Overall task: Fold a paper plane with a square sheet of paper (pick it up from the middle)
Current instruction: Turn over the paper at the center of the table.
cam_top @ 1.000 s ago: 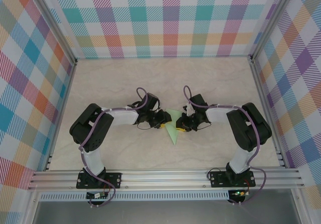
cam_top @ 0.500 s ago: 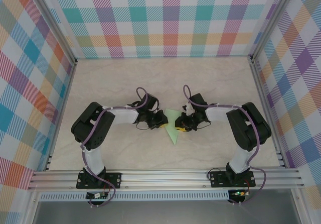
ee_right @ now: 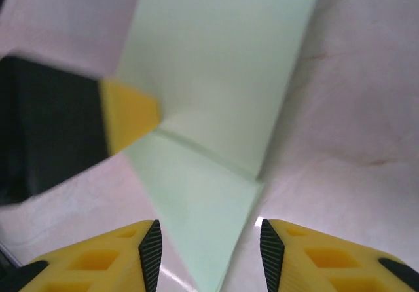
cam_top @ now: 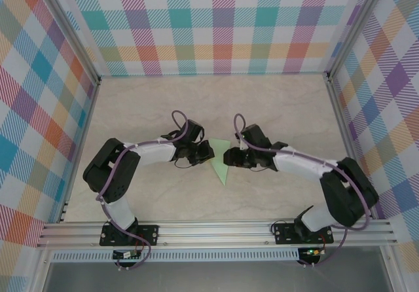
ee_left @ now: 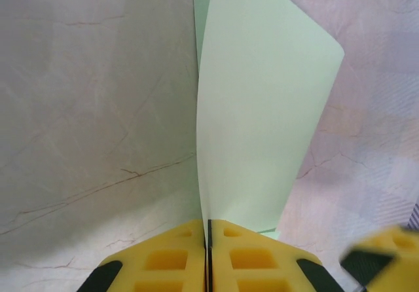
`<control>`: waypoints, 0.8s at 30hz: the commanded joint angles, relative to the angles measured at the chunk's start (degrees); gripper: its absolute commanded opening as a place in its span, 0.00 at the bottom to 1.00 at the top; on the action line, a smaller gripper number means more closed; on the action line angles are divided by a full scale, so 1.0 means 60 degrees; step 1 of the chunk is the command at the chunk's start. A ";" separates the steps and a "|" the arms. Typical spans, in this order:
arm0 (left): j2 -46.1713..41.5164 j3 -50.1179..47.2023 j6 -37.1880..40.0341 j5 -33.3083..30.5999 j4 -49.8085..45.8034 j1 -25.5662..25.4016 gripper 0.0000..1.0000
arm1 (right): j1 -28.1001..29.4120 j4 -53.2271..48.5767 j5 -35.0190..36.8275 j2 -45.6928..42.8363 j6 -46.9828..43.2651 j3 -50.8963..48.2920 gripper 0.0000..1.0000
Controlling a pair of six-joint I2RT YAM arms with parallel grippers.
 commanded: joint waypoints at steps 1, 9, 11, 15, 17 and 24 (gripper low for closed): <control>-0.0232 -0.0143 -0.0116 -0.0190 -0.0157 0.0080 0.09 | 0.0625 0.0225 0.2547 -0.0975 -0.0239 -0.0690 0.49; -0.0051 -0.0053 -0.0321 -0.0039 -0.0039 0.0080 0.10 | 0.0748 -0.0420 0.2292 -0.0543 -0.1181 -0.0465 0.53; -0.0013 -0.0021 -0.0353 -0.0031 -0.0056 0.0080 0.10 | 0.1172 -0.0196 0.2834 -0.0578 -0.1298 -0.0546 0.53; 0.0075 0.0083 -0.0412 0.0047 -0.0143 0.0080 0.11 | 0.1969 -0.0099 0.3709 -0.0317 -0.2124 -0.0311 0.50; 0.0137 0.0088 -0.0450 0.0082 -0.0148 0.0080 0.11 | 0.2438 -0.0008 0.4072 -0.0278 -0.2576 -0.0186 0.49; 0.0204 0.0098 -0.0611 0.0210 0.0046 0.0081 0.12 | 0.3376 0.0522 0.4733 0.0185 -0.3576 -0.0133 0.48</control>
